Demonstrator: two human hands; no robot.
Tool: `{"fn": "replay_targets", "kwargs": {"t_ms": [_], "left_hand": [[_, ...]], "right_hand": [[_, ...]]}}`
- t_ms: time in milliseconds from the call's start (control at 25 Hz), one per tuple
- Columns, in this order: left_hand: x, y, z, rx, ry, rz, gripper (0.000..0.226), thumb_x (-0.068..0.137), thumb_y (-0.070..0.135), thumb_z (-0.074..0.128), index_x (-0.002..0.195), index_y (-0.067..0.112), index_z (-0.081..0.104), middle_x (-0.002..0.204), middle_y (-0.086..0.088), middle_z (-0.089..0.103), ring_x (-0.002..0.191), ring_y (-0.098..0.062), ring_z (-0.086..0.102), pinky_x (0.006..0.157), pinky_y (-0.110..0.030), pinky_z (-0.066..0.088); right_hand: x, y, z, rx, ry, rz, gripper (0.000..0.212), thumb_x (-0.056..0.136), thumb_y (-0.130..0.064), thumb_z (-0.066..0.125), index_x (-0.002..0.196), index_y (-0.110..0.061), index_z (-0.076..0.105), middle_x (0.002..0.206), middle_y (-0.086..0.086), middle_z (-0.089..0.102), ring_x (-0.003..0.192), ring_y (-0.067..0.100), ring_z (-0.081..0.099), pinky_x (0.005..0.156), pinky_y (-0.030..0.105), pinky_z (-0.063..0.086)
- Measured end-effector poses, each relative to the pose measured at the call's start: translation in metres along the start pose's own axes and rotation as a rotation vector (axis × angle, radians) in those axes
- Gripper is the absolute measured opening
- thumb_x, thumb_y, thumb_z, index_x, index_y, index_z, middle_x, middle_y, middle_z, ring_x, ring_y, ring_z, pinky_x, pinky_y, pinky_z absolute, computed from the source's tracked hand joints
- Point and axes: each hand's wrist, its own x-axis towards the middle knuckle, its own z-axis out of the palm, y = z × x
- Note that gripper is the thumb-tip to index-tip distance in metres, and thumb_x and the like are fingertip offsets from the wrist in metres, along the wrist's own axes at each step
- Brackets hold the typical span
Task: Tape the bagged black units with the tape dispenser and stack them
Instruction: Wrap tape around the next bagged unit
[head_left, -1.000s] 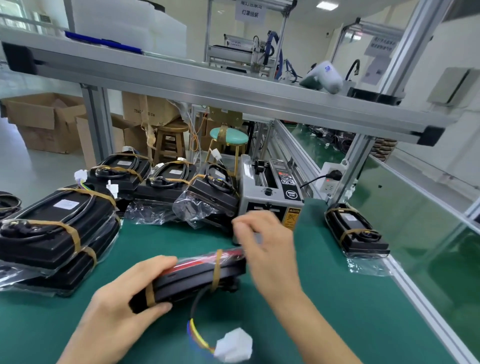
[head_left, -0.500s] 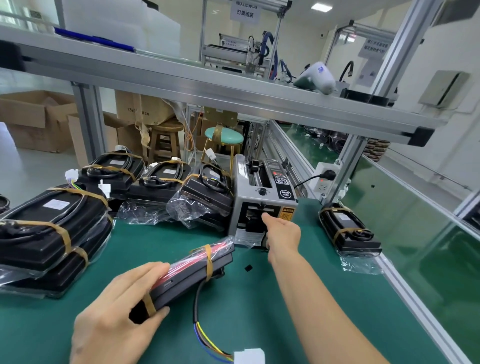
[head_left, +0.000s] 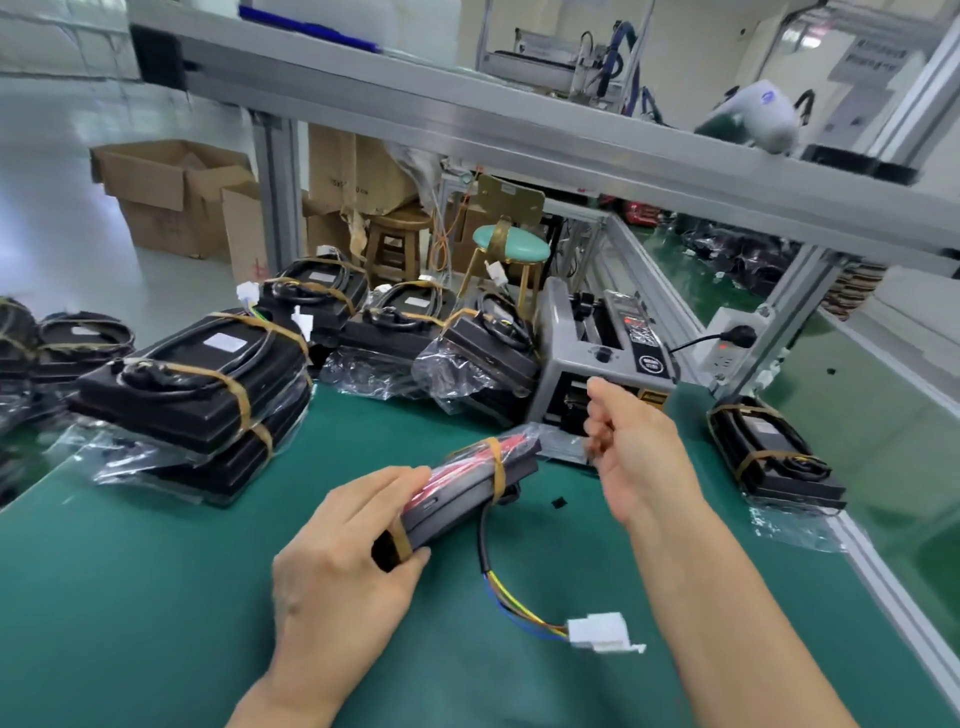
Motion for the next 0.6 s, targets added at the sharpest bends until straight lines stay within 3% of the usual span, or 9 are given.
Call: {"fn": "replay_targets", "kwargs": {"t_ms": [200,320,480,600], "left_hand": [[0.000,-0.001,0.004,-0.019,0.028,-0.034,0.081,0.038,-0.007,0.089,0.107,0.030,0.071,0.106,0.019,0.064,0.100,0.001,0.055,0.091,0.002,0.030],[0.001,-0.002,0.007,-0.012,0.039,-0.029,0.081,0.038,-0.008,0.089,0.107,0.030,0.071,0.105,0.019,0.063,0.106,0.007,0.050,0.093,0.002,0.028],[0.001,-0.005,0.007,-0.008,0.041,-0.024,0.081,0.038,-0.007,0.089,0.108,0.030,0.071,0.106,0.018,0.063,0.108,0.008,0.047,0.093,0.003,0.027],[0.002,-0.004,0.008,-0.003,0.035,-0.025,0.082,0.038,-0.006,0.089,0.108,0.032,0.070,0.107,0.021,0.062,0.106,0.007,0.047,0.090,0.005,0.025]], "right_hand": [[0.014,0.003,-0.018,-0.090,0.319,0.102,0.028,0.087,-0.015,0.066,0.065,-0.015,0.049,0.061,-0.002,0.042,0.055,0.014,0.033,0.051,0.028,0.027],[0.023,0.011,-0.012,-0.121,0.360,0.029,0.017,0.087,-0.012,0.068,0.071,-0.013,0.063,0.068,-0.004,0.055,0.069,0.019,0.052,0.066,0.029,0.041],[0.030,0.014,-0.005,-0.132,0.405,-0.046,0.023,0.084,-0.015,0.071,0.062,-0.019,0.064,0.060,-0.009,0.057,0.057,0.008,0.049,0.050,0.018,0.036],[0.032,0.015,-0.001,-0.136,0.390,-0.013,0.021,0.082,-0.017,0.074,0.066,-0.021,0.062,0.069,-0.008,0.059,0.065,0.005,0.050,0.065,0.024,0.042]]}}
